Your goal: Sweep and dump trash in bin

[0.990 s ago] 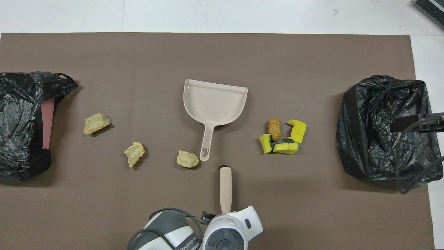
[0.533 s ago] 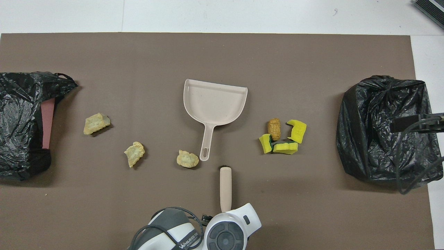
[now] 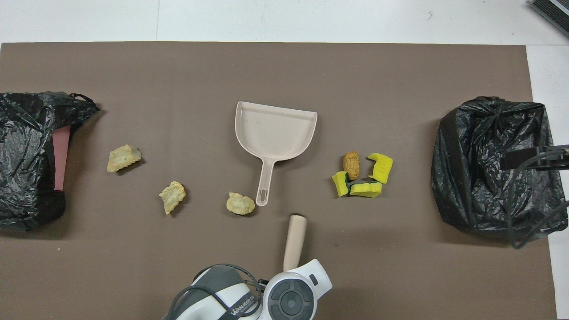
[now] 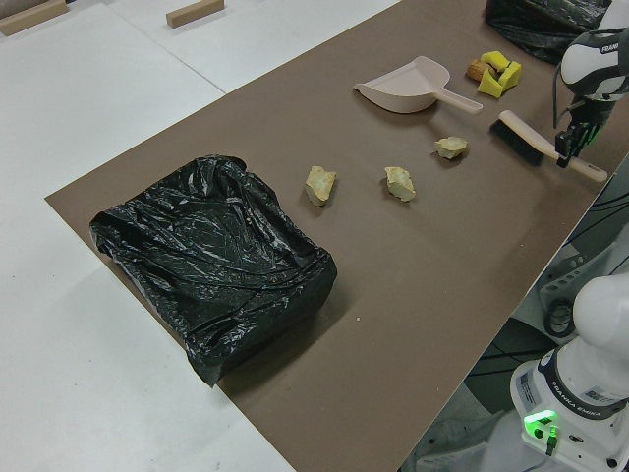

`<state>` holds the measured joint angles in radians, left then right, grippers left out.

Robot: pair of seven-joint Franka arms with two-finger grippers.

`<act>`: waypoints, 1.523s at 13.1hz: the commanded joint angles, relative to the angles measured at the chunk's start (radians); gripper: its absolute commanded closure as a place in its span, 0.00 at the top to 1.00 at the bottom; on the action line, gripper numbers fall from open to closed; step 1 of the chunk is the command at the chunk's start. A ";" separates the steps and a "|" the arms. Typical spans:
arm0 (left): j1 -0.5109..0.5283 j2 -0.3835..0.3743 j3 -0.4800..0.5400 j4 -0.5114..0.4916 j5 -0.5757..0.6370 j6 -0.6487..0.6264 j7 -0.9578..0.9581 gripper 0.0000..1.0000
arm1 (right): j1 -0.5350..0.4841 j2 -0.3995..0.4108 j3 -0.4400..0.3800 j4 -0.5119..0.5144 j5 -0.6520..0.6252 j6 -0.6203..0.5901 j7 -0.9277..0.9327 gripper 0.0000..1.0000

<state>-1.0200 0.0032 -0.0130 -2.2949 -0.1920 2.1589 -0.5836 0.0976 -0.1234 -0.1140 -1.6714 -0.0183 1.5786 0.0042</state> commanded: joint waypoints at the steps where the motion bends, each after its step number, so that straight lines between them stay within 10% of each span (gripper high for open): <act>1: 0.053 -0.060 0.019 0.009 -0.012 -0.121 0.016 0.00 | -0.010 -0.022 -0.003 -0.024 0.009 0.008 -0.029 1.00; 10: 0.341 -0.137 0.022 0.084 0.135 -0.468 0.166 0.00 | 0.005 -0.050 0.013 -0.034 0.012 -0.054 -0.012 1.00; 20: 0.803 -0.051 0.022 0.135 0.273 -0.197 0.453 0.00 | 0.266 0.086 0.046 -0.154 0.049 0.266 0.332 1.00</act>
<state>-0.2972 -0.0699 0.0228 -2.1761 0.0619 1.9094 -0.1931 0.3082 -0.0972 -0.0673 -1.8216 0.0185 1.7708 0.2336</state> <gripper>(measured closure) 0.736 0.000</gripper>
